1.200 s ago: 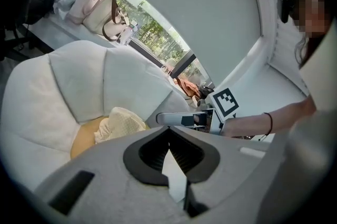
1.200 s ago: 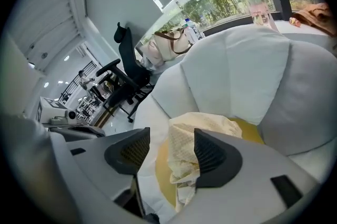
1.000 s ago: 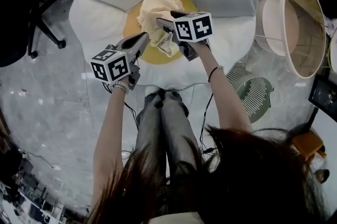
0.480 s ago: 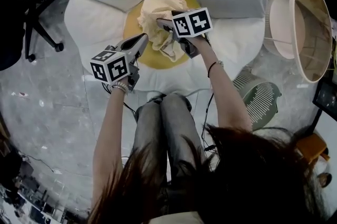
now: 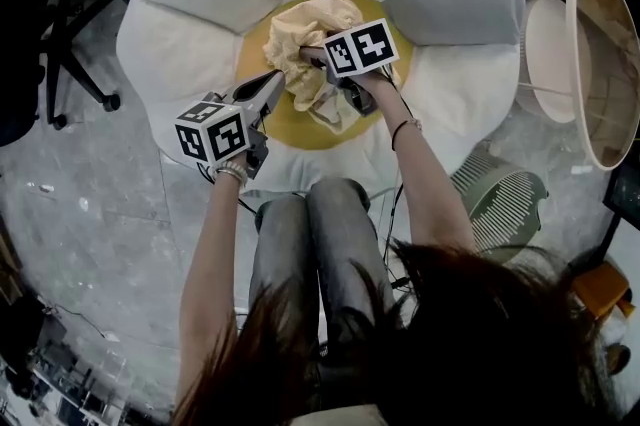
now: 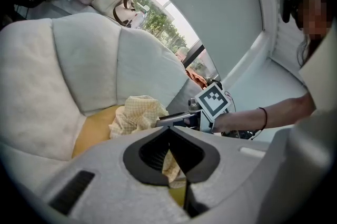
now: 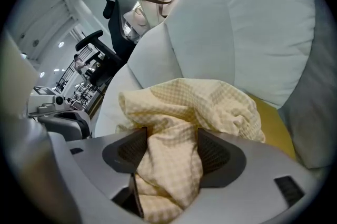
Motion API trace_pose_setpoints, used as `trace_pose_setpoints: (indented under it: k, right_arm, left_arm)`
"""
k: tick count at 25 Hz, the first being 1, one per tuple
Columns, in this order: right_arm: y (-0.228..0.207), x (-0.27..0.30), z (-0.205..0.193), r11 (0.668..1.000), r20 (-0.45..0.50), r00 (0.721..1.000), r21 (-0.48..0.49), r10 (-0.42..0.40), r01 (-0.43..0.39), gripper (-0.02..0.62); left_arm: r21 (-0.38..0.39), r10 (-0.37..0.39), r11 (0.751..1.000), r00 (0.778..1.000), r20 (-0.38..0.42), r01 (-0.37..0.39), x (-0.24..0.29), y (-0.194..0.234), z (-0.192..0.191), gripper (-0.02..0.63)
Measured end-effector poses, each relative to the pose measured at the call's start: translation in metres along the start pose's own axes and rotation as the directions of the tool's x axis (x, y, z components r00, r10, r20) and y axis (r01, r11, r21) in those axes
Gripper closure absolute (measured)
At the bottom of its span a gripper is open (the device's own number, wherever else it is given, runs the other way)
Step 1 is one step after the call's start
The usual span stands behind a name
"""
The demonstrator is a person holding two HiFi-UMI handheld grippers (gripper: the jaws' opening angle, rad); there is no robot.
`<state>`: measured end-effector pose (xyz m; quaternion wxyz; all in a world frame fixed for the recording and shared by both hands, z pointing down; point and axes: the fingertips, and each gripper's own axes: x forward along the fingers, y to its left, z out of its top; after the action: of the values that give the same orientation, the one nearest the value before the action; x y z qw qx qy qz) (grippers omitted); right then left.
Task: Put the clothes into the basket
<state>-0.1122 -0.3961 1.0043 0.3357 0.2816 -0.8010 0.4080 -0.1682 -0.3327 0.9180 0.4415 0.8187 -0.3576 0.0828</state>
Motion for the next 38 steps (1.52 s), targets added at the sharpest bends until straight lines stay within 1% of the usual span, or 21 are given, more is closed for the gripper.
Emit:
trace_pose_setpoints:
  k: [3,8,13,16,18,19,20,21,22,24,27,31,33,38]
  right_arm:
    - [-0.004,0.011,-0.003,1.0,-0.041,0.999,-0.015,-0.013,0.012,0.341]
    - [-0.012,0.026,-0.008,0.993,-0.103,0.991,-0.085,-0.086,0.077,0.341]
    - [-0.015,0.036,-0.009,0.985,-0.133,0.982,-0.123,-0.134,0.118,0.341]
    - [-0.016,0.039,-0.01,0.972,-0.141,0.974,-0.184,-0.176,0.149,0.349]
    - [-0.014,0.04,-0.01,0.961,-0.136,0.973,-0.228,-0.187,0.153,0.399]
    - [-0.011,0.04,-0.009,0.958,-0.133,0.974,-0.248,-0.184,0.147,0.466]
    - [-0.009,0.04,-0.009,0.954,-0.132,0.975,-0.264,-0.18,0.141,0.506]
    - [-0.007,0.039,-0.01,0.952,-0.131,0.975,-0.274,-0.18,0.138,0.528]
    - [-0.006,0.039,-0.011,0.951,-0.132,0.975,-0.277,-0.179,0.138,0.536]
    - [-0.006,0.036,-0.01,0.957,-0.126,0.978,-0.258,-0.168,0.131,0.543]
    - [-0.003,0.025,-0.007,0.973,-0.091,0.987,-0.202,-0.134,0.113,0.548]
    - [0.007,0.004,0.001,0.992,-0.019,0.997,-0.099,-0.078,0.075,0.549]
    - [0.014,-0.011,0.006,0.997,0.01,0.998,-0.056,-0.059,0.06,0.549]
    - [0.033,-0.05,0.018,0.997,0.031,0.997,-0.033,-0.066,0.067,0.549]
  left_arm:
    - [-0.001,-0.003,1.0,1.0,-0.002,0.003,0.006,0.005,-0.004,0.595]
    - [-0.001,-0.006,1.0,1.0,-0.002,0.006,0.015,0.011,-0.01,0.595]
    - [-0.005,-0.003,1.0,1.0,0.005,0.003,0.017,0.018,-0.013,0.595]
    - [-0.009,-0.002,1.0,1.0,0.012,0.002,0.018,0.018,-0.016,0.595]
    - [-0.013,-0.001,1.0,1.0,0.017,0.001,0.02,0.018,-0.02,0.595]
    - [-0.018,-0.001,1.0,1.0,0.019,0.002,0.021,0.017,-0.022,0.595]
    - [-0.022,-0.003,1.0,1.0,0.018,0.003,0.022,0.015,-0.025,0.595]
    - [-0.025,-0.005,1.0,1.0,0.016,0.006,0.023,0.013,-0.028,0.595]
    - [-0.027,-0.008,1.0,1.0,0.013,0.009,0.024,0.01,-0.03,0.595]
    - [-0.027,-0.012,1.0,1.0,0.008,0.013,0.023,0.007,-0.032,0.595]
    - [-0.033,-0.007,0.999,1.0,0.013,0.008,0.017,0.003,-0.03,0.595]
    - [-0.044,-0.001,0.999,1.0,0.016,0.002,0.004,-0.007,-0.022,0.595]
    - [-0.049,0.004,0.999,1.0,0.016,-0.003,-0.005,-0.015,-0.017,0.595]
    - [-0.059,0.002,0.998,1.0,0.012,-0.001,-0.026,-0.043,0.0,0.595]
